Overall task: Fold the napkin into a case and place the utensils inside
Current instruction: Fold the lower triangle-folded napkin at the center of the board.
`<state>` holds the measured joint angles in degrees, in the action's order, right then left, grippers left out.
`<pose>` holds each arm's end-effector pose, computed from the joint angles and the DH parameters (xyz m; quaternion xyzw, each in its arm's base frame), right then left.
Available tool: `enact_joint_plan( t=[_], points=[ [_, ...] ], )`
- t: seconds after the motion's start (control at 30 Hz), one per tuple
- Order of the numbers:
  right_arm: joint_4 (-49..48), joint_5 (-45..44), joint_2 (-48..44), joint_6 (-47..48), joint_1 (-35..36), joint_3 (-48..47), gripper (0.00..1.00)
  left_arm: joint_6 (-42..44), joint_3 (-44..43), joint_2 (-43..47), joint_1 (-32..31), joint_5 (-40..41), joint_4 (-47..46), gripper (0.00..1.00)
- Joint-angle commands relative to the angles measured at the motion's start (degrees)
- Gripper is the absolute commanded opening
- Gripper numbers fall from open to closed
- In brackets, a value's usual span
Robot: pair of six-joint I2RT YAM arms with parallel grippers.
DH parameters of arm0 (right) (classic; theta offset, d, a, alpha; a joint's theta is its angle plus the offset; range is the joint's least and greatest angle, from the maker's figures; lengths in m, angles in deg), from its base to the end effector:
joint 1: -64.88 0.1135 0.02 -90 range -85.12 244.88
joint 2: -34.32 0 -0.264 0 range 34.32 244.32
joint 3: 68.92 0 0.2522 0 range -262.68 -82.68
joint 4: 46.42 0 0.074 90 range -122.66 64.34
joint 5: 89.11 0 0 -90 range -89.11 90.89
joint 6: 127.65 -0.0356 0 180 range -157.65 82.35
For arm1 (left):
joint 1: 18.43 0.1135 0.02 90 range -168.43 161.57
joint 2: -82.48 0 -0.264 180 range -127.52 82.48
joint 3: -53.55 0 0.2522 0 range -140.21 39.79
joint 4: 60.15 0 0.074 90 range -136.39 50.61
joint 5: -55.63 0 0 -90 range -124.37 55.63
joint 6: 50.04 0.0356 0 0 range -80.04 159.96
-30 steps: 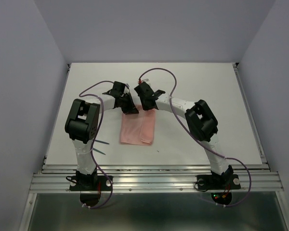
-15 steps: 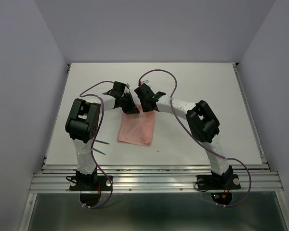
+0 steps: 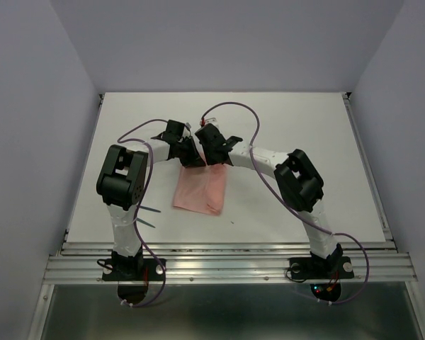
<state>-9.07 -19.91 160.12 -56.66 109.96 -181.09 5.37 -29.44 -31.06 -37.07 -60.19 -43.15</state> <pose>0.3529 0.3360 0.1848 -0.1504 0.9168 0.0301 0.3687 0.3875 -0.1471 0.1491 -0.0460 0.9110 -0.3443 0.2222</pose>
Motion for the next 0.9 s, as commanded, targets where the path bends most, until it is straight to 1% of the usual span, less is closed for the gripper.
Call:
enact_joint_plan(
  t=[0.0,0.2,0.4,0.57,0.7,0.77,0.87],
  points=[
    [-2.41,-0.65,-1.26,-0.77,0.45,-1.87,0.01,1.1,1.47,-1.34,-0.35,1.65,1.76,0.0],
    [-2.67,-2.32,0.76,-1.82,0.45,-1.7,0.01,1.02,2.52,-0.02,-0.44,1.74,1.5,0.0],
    [-3.64,-1.7,2.79,-2.88,0.45,-1.87,0.01,0.05,5.42,2.88,-0.44,0.51,-1.05,0.0],
    [-5.22,-0.3,2.61,-4.11,0.45,0.14,0.01,0.84,5.42,4.46,-0.44,0.51,-0.35,0.04],
    [-6.45,3.03,2.26,-5.51,-0.08,1.73,0.01,1.28,6.39,7.27,-0.44,2.35,0.53,0.1],
    [-6.54,4.35,2.26,-6.31,-0.7,2.17,0.01,1.63,6.83,9.55,-0.44,4.02,1.76,0.18],
    [-6.81,5.59,2.0,-6.92,-1.22,2.61,0.01,1.81,7.7,12.54,-0.44,4.99,2.55,0.24]
  ],
)
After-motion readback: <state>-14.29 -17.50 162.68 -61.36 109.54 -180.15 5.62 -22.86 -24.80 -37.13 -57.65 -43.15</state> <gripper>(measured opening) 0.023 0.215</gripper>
